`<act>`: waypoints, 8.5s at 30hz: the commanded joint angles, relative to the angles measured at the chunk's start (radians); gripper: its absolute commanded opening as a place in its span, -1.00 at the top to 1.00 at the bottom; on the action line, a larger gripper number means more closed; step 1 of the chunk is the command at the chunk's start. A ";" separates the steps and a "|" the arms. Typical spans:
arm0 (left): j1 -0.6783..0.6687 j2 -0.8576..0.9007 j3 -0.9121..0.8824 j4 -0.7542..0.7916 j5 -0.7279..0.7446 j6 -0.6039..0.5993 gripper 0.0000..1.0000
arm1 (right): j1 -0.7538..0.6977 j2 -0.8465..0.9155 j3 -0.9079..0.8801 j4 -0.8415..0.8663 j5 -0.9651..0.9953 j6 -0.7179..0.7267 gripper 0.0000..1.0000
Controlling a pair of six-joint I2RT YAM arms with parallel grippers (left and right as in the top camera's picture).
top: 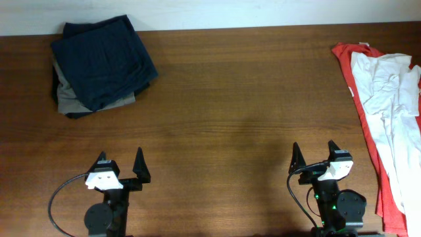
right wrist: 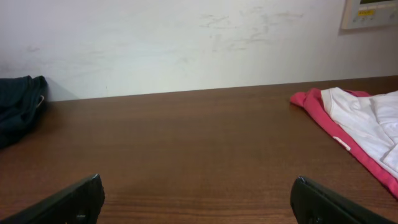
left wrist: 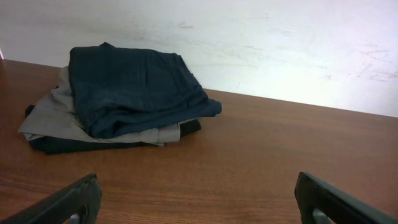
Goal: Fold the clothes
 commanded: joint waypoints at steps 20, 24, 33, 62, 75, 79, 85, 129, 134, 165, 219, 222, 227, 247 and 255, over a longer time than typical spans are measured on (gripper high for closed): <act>0.000 -0.005 -0.006 -0.001 0.002 0.017 -0.98 | -0.005 0.002 -0.005 -0.006 0.005 0.004 -0.97; 0.000 -0.005 -0.006 -0.001 0.002 0.017 -0.98 | -0.005 0.002 -0.005 -0.001 -0.079 0.111 -0.97; 0.000 -0.005 -0.006 -0.001 0.002 0.017 -0.98 | -0.005 0.002 -0.005 0.013 -0.422 0.435 -0.97; 0.000 -0.005 -0.006 -0.001 0.002 0.017 -0.98 | -0.006 0.226 -0.005 0.017 -0.367 0.342 -0.98; 0.000 -0.005 -0.006 -0.001 0.002 0.017 -0.98 | -0.006 0.279 0.109 0.150 -0.463 0.434 -0.97; 0.000 -0.005 -0.006 -0.001 0.002 0.017 -0.98 | -0.006 0.279 0.120 0.153 -0.467 0.482 -0.97; 0.000 -0.005 -0.006 -0.001 0.002 0.017 -0.98 | -0.006 0.279 0.121 0.293 -0.591 0.586 -0.97; 0.000 -0.005 -0.006 -0.001 0.002 0.017 -0.98 | -0.170 0.709 1.088 -0.277 -0.867 0.344 -0.97; 0.000 -0.005 -0.006 -0.001 0.001 0.017 -0.98 | -0.117 0.555 1.099 -0.298 -0.505 0.206 -0.97; 0.000 -0.005 -0.006 -0.001 0.002 0.017 -0.98 | -0.092 1.350 1.406 -0.786 0.452 -0.065 -0.99; 0.000 -0.005 0.014 0.021 0.080 0.015 -0.98 | 0.602 1.759 1.810 -0.802 -0.469 0.072 0.92; 0.000 -0.005 0.096 -0.038 0.080 0.016 -0.98 | 0.681 1.761 1.814 -0.835 -0.470 0.072 -0.97; 0.000 0.050 0.312 -0.330 0.167 0.087 -0.98 | 0.484 1.646 1.818 -1.115 -0.230 0.017 -0.97; -0.001 1.437 1.071 -0.836 0.113 0.219 -0.98 | 0.320 1.692 1.748 -1.329 -0.054 0.092 -0.97; -0.001 1.656 1.071 -0.706 0.098 0.246 -0.98 | 0.320 1.692 1.748 -1.350 -0.054 0.092 -0.97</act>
